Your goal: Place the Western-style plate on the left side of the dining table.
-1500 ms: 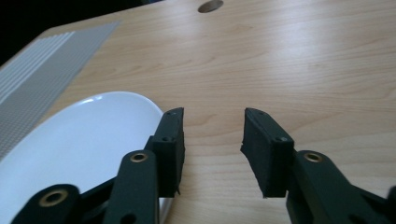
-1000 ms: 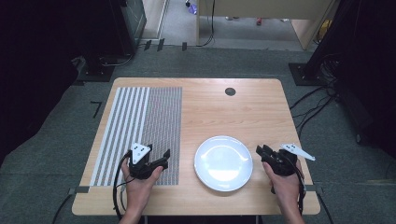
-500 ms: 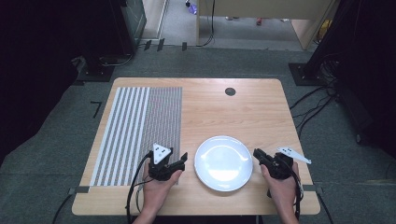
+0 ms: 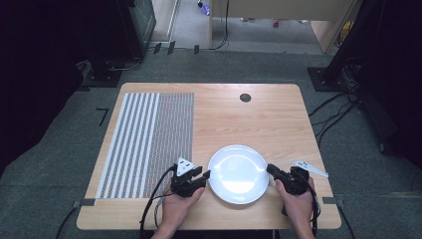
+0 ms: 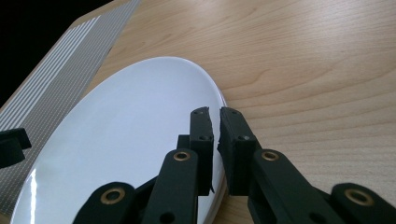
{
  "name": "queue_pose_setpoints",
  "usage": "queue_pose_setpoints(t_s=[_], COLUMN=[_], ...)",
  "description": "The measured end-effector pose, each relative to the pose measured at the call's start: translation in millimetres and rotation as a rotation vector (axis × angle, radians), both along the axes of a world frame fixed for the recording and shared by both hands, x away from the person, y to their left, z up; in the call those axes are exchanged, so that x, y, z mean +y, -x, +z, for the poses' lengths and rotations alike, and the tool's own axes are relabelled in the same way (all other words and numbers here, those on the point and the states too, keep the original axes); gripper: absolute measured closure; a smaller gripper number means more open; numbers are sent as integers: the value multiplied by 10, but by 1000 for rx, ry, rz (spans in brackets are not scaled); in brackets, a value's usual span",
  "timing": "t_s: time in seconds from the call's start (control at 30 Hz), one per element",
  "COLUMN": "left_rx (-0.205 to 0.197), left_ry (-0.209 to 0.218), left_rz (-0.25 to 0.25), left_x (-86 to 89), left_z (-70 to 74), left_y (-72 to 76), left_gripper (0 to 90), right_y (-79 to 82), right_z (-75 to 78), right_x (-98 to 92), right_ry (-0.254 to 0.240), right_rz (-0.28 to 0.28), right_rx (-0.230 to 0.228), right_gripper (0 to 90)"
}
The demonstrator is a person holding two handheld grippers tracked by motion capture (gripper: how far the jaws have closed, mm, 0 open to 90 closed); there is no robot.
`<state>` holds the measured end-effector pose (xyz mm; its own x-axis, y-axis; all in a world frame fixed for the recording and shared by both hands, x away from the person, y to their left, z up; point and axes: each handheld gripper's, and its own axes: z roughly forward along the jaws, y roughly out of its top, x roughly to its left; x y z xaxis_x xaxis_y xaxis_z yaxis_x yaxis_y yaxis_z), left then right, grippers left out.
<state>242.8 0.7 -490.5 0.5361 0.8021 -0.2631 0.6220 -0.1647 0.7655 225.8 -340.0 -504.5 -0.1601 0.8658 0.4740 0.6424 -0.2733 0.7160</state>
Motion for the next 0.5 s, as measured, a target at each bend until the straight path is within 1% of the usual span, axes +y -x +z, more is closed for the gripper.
queue_pose_setpoints(t_s=[0.1, 0.17, 0.27, 0.33, 0.4, 0.5], left_rx=[3, 3, 19, 26, 27, 33], left_ry=[-10, -16, -16, -11, -11, -13], left_rz=[8, 13, 13, 7, 3, -1], left_x=[-18, -32, -45, -53, -60, -67], left_z=[-17, -30, -67, -79, -77, -84], left_y=[3, 5, 0, 2, 4, 0], left_gripper=[631, 644, 671, 684, 704, 741], right_y=[5, 4, 5, 6, 0, -3], right_z=[-9, -20, -27, -31, -55, -73], right_x=[-19, -21, -12, -11, -9, -14], right_ry=[0, -13, -15, -6, -3, -39], right_rz=[-15, -7, -8, -18, -18, -19], right_rx=[5, 12, 10, 10, 32, 49], right_gripper=[848, 850, 855, 859, 860, 871])
